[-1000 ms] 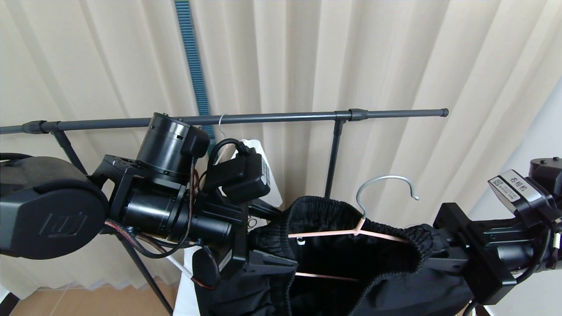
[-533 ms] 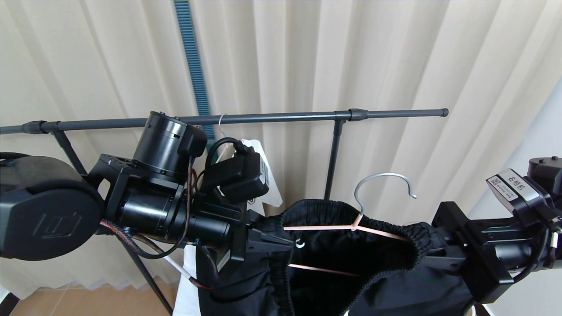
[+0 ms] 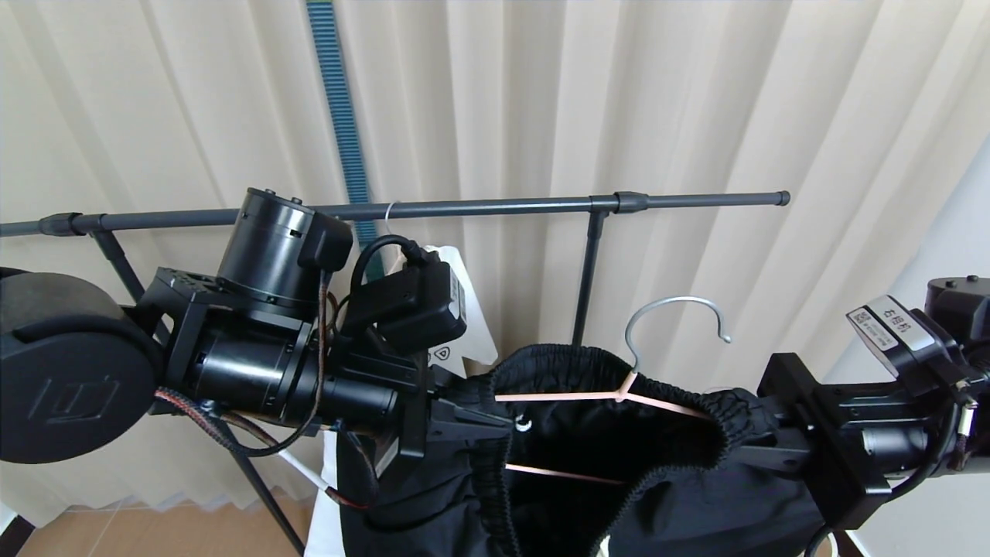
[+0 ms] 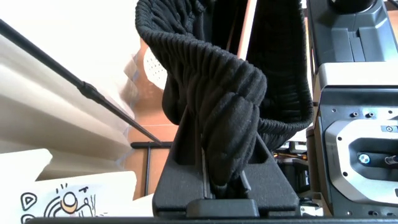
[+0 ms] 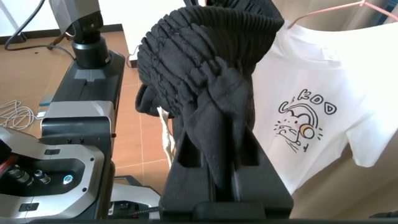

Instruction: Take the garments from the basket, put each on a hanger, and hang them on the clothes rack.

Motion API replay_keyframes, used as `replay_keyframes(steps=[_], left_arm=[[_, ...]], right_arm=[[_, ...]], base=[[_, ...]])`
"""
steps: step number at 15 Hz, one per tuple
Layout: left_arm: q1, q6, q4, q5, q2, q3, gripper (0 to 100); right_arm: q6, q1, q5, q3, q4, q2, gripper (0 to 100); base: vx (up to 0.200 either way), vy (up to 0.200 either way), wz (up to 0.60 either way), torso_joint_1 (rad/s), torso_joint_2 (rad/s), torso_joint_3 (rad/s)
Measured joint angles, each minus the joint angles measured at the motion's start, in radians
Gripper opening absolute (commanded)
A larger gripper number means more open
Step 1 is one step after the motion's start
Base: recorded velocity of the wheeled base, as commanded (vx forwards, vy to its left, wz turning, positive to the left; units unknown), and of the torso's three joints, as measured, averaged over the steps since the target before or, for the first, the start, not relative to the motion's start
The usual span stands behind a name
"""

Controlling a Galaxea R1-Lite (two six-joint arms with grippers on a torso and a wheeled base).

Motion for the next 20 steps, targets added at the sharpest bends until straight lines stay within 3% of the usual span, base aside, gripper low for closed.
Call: replay_keyframes(steps=[4, 8, 17, 20], left_arm=[[0.011, -0.010, 0.000, 0.005, -0.014, 0.002, 0], [0.048, -0.021, -0.001, 0.010, -0.027, 0.005, 0], [0.123, -0.108, -0.001, 0.011, -0.049, 0.001, 0], [0.143, -0.173, -0.001, 0.011, -0.070, 0.001, 0]], right_arm=[[-0.023, -0.007, -0.003, 0.003, 0.001, 0.000, 100], [-0.107, -0.029, -0.003, 0.006, 0.002, 0.020, 100], [-0.106, -0.062, 0.006, -0.002, 0.000, 0.029, 100], [-0.106, -0.086, 0.004, -0.013, -0.019, 0.051, 100]], base=[[0.000, 0.000, 0.00, 0.000, 0.00, 0.000], [0.000, 0.000, 0.00, 0.000, 0.00, 0.000], [0.000, 0.000, 0.00, 0.000, 0.00, 0.000], [0.000, 0.000, 0.00, 0.000, 0.00, 0.000]])
